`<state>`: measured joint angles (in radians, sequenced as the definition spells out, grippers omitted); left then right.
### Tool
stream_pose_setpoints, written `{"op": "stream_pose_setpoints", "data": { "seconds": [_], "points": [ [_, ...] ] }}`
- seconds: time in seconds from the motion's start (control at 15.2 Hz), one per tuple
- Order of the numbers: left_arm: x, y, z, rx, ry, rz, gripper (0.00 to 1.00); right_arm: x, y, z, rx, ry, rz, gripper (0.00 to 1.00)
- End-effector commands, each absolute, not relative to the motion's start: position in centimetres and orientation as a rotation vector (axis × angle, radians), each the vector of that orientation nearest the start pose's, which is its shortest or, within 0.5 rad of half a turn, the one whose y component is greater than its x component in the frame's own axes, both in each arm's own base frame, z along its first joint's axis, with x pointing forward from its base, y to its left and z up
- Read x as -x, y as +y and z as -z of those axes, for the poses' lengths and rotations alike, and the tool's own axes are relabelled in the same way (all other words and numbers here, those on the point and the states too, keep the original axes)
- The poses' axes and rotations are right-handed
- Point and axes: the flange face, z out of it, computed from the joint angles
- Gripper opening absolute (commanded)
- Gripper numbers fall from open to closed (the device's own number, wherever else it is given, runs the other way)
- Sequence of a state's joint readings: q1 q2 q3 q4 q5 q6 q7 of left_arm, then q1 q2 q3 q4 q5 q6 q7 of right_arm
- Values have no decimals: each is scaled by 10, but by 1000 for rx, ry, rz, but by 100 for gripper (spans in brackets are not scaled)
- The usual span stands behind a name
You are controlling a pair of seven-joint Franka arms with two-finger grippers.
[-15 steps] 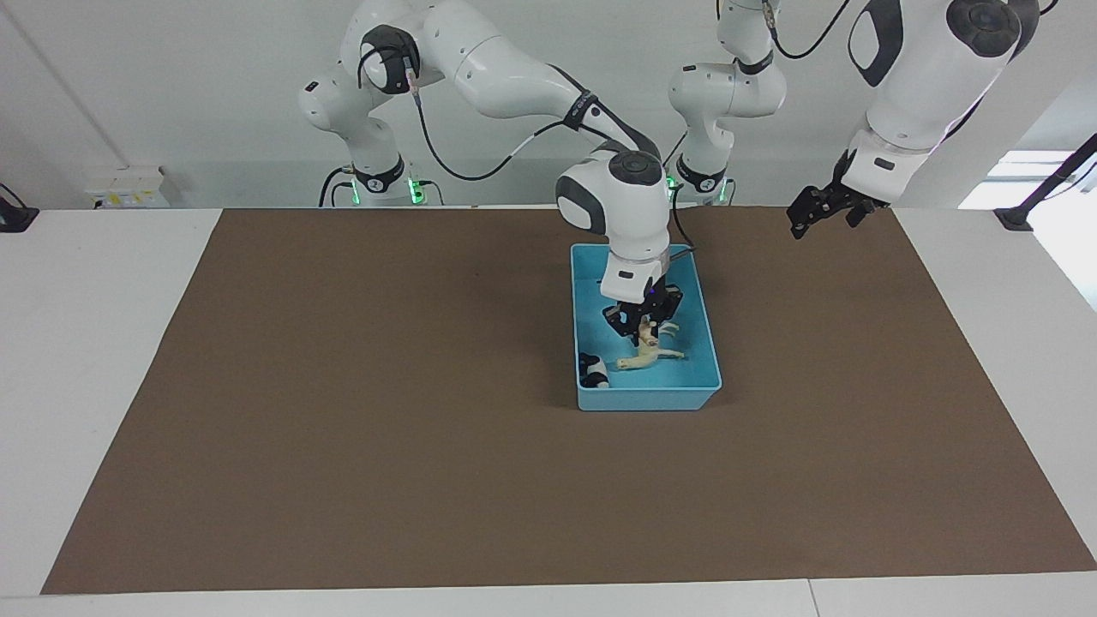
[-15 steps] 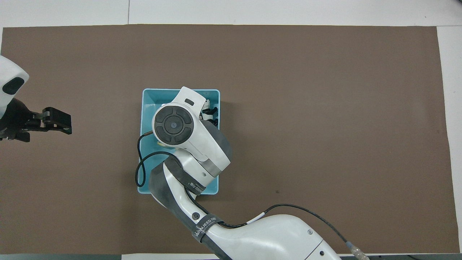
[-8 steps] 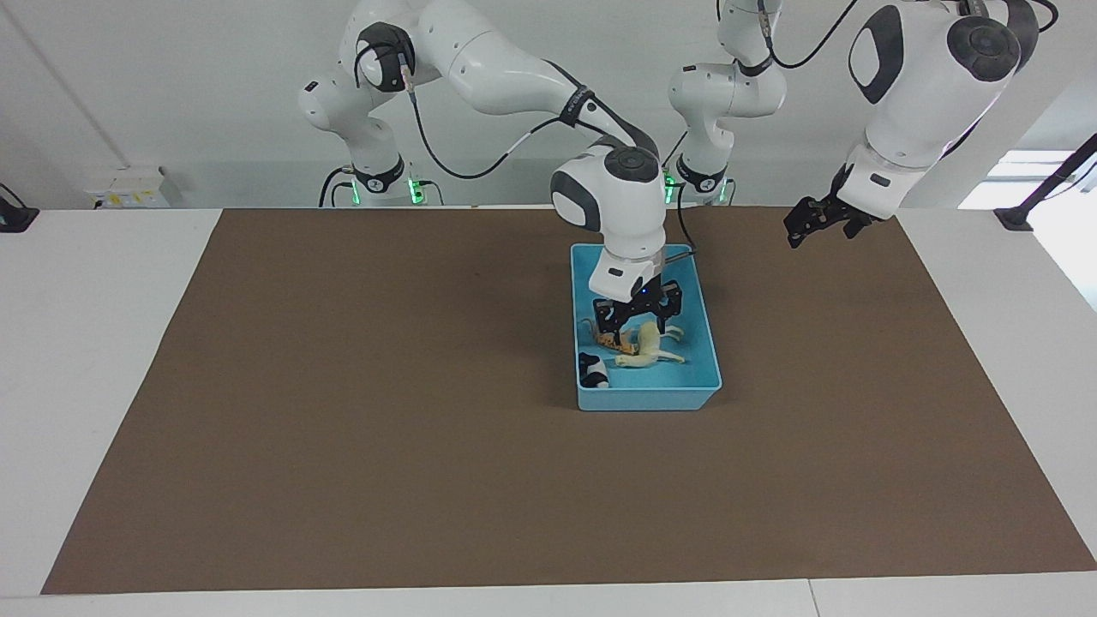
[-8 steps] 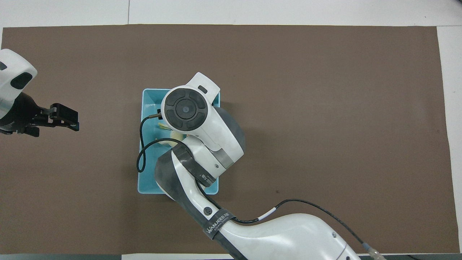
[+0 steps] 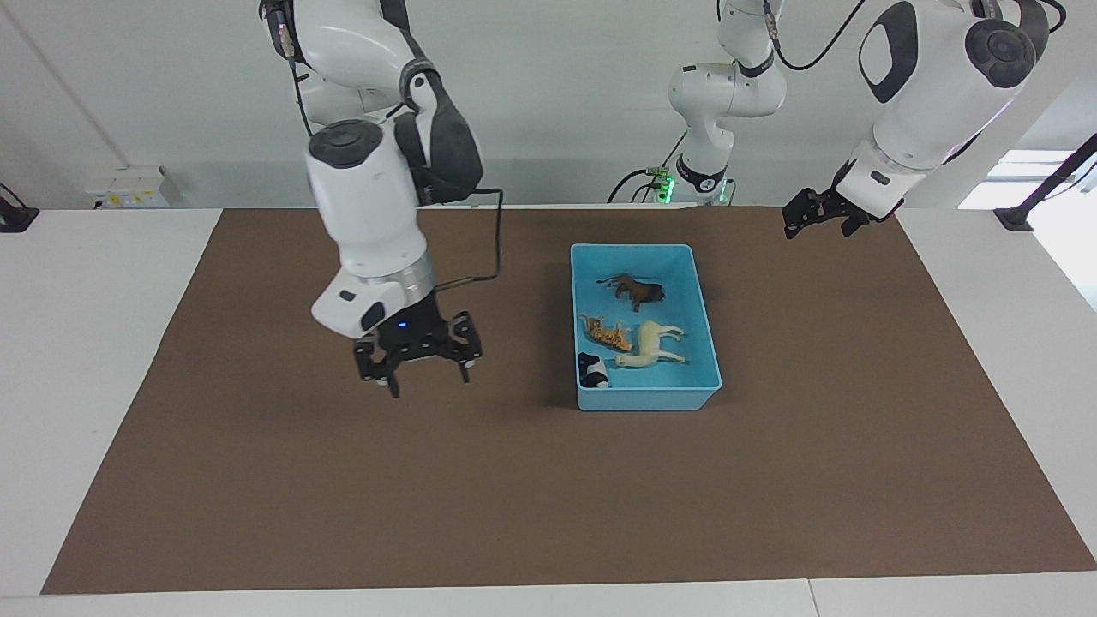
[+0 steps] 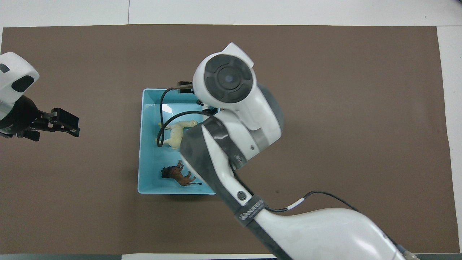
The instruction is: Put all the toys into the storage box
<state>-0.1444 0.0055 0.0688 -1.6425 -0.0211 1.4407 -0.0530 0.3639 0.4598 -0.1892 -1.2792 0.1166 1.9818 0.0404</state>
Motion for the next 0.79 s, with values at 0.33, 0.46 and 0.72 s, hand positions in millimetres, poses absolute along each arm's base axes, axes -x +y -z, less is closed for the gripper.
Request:
{"op": "stream_pose_setpoints", "data": {
  "seconds": [0.33,0.46,0.72],
  "points": [
    [-550,-38,-582,3162,54,-189,100,-642,30,-552,3070,33,17,100],
    [-549,-43,-583,3160,72,-189,100,-610,19,-562,3086,43,2,100],
    [-548,-47,-583,3145,94,-182,100,-562,9,-579,3128,15,0,100]
  ]
}}
